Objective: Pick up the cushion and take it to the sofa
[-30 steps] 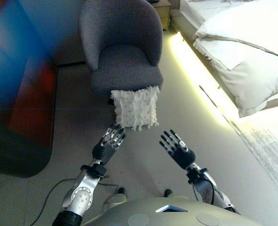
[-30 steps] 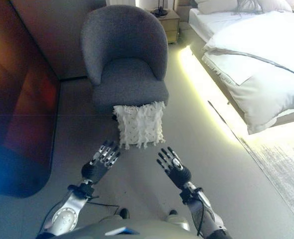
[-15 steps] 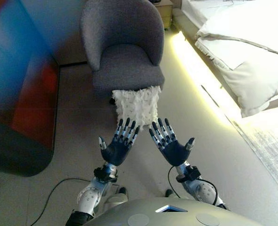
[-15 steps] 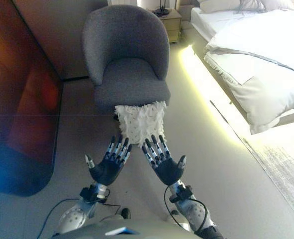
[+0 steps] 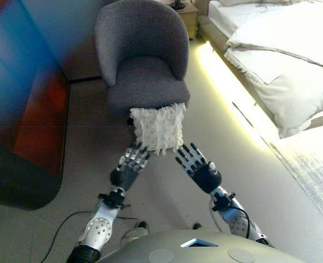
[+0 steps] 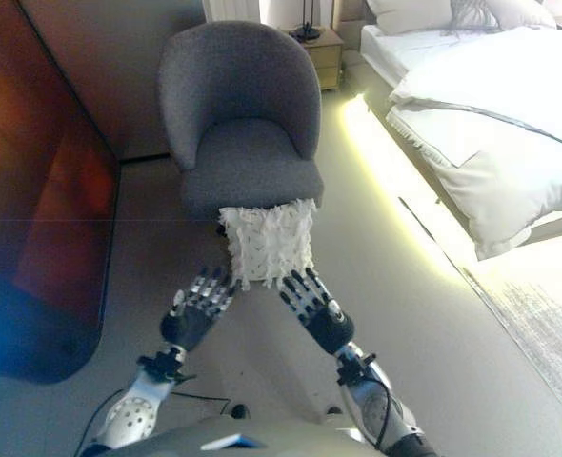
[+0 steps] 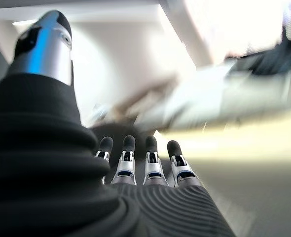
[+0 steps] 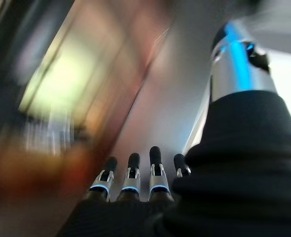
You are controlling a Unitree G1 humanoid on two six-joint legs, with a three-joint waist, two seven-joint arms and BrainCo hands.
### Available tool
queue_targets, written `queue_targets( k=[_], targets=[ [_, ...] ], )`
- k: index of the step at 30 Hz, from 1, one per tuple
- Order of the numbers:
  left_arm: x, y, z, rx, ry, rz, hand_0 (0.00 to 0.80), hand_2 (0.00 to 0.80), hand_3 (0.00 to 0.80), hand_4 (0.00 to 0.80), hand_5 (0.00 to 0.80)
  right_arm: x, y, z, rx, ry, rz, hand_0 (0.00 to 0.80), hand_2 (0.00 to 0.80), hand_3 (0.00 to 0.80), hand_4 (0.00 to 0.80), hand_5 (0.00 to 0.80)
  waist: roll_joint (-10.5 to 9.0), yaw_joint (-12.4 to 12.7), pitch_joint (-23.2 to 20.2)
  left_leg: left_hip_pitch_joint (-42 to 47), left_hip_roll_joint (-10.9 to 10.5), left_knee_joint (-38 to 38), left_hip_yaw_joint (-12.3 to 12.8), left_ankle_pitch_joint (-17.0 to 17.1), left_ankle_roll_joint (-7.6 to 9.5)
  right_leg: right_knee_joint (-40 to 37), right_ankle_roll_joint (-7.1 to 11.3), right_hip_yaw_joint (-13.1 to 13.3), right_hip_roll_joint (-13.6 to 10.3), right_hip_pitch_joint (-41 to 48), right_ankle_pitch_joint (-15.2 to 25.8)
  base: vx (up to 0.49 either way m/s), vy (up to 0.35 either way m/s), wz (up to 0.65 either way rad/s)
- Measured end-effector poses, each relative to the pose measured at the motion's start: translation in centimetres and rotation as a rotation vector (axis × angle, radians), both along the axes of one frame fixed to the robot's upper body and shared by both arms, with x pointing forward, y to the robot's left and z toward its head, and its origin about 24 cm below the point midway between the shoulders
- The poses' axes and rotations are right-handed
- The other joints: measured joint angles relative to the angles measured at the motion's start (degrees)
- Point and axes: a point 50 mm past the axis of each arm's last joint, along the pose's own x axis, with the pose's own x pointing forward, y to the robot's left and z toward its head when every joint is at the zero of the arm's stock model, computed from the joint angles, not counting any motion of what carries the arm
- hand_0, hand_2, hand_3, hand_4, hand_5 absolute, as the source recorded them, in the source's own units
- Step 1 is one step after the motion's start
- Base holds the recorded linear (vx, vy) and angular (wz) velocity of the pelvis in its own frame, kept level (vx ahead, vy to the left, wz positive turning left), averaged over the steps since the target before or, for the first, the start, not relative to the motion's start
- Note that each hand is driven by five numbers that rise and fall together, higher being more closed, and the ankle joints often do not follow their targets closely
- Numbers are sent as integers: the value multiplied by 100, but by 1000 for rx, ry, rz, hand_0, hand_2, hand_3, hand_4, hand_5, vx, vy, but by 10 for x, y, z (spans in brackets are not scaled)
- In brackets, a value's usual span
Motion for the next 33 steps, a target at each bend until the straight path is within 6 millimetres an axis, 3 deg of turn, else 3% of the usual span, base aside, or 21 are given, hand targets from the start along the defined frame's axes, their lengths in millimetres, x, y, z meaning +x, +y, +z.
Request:
queue_targets(
  k=[3, 8, 12, 13, 14, 26, 30, 32, 33],
  targets=[
    [5, 13, 11, 297, -15, 36, 0, 0, 0, 0, 0, 2, -20, 0, -346, -12, -30, 0, 0, 0, 0, 0, -23, 4, -14, -7, 0, 0, 0, 0, 0, -1, 0, 0, 3, -10, 0, 0, 0, 0],
    [4, 19, 6, 540, 41, 107, 0, 0, 0, 0, 0, 6, -24, 2, -401, -3, -126, 0, 0, 0, 0, 0, -49, -8, -8, -4, 6, 0, 0, -1, -2, -1, -1, 2, 15, -9, 0, 29, 32, 0],
    [4, 21, 3, 529, 57, 118, 0, 0, 0, 0, 0, 5, -25, 1, -370, 21, -152, 0, 0, 0, 0, 0, -92, -5, 17, -1, 5, -1, 1, -2, -2, 3, -2, 3, 13, -3, 1, 30, 56, 0],
    [2, 20, 1, 442, 65, 118, 0, 0, 0, 0, 0, 4, -26, -3, -226, 73, -234, 0, 0, 0, 0, 0, -126, -7, 34, 8, 6, 1, 6, -2, -1, 19, -2, 7, 15, 5, 1, 47, 51, -1],
    [1, 19, -2, 413, 74, 119, 0, 0, 0, 0, 0, 4, -26, -6, -192, 92, -264, 0, 0, 0, 0, 0, -139, -5, 45, 17, 5, 1, 13, -2, -2, 19, -2, 11, 15, 9, 1, 83, 72, -3],
    [-6, 30, -3, 389, 72, 122, 0, 0, 0, 0, 0, 5, -29, -5, -188, 82, -289, 0, 0, 0, 0, 0, -139, 0, 193, 86, -35, 4, 102, -43, 29, 111, 5, 128, -41, -23, -7, 47, 121, -4],
    [-2, 29, -2, 404, 62, 116, 0, 0, 0, 0, 0, 6, -30, -4, -189, 80, -298, 0, 0, 0, 0, 0, -22, 1, 333, 85, -140, 47, 80, -61, 119, 753, 39, 102, -170, -271, -225, 14, 189, -1],
    [13, 26, 4, 395, 21, 114, 0, 0, 0, 0, 0, 7, -33, -2, -197, 73, -323, 0, 0, 0, 0, 0, 91, 10, 628, -167, -284, 536, 45, -321, 351, 2232, 67, 35, -434, -999, -500, 96, 324, 3],
    [16, 24, 5, 390, 15, 113, 0, 0, 0, 0, 0, 6, -35, -3, -205, 75, -326, 0, 0, 0, 0, 0, 181, -8, 687, -226, -290, 669, 17, -375, 364, 2772, -2, 18, -514, -1255, -429, 174, 253, 18]
  ],
)
